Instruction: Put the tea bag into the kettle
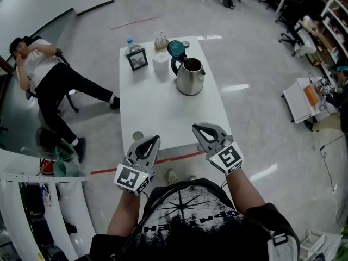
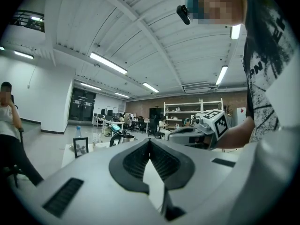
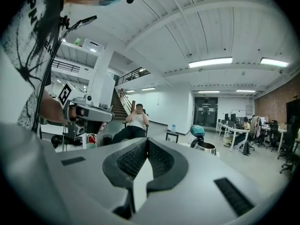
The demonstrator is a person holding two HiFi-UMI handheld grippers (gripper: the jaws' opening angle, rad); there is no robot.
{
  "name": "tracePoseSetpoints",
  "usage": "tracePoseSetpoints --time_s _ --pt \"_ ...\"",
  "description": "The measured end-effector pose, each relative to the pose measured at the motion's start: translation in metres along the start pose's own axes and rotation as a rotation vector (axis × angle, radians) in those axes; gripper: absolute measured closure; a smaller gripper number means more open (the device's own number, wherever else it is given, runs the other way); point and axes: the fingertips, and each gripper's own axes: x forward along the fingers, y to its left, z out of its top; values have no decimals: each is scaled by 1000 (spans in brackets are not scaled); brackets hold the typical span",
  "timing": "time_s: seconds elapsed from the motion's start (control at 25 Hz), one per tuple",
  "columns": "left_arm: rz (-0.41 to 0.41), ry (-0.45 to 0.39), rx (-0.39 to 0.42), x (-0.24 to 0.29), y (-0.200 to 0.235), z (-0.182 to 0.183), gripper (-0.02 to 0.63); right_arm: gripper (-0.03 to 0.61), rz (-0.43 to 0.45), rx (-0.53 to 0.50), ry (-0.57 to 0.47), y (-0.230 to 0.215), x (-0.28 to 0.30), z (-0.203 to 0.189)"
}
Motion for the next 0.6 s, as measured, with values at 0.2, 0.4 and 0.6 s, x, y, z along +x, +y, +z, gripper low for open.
tracePoseSetpoints --time_s 0.2,0.4,0.6 --pt "16 -2 15 0 -6 4 606 568 34 -20 -8 3 0 4" --pt "31 -6 30 -2 -8 8 606 568 66 -48 -16 7 1 9" --pt "47 -2 31 -3 -7 9 606 569 93 -77 -14 10 3 12"
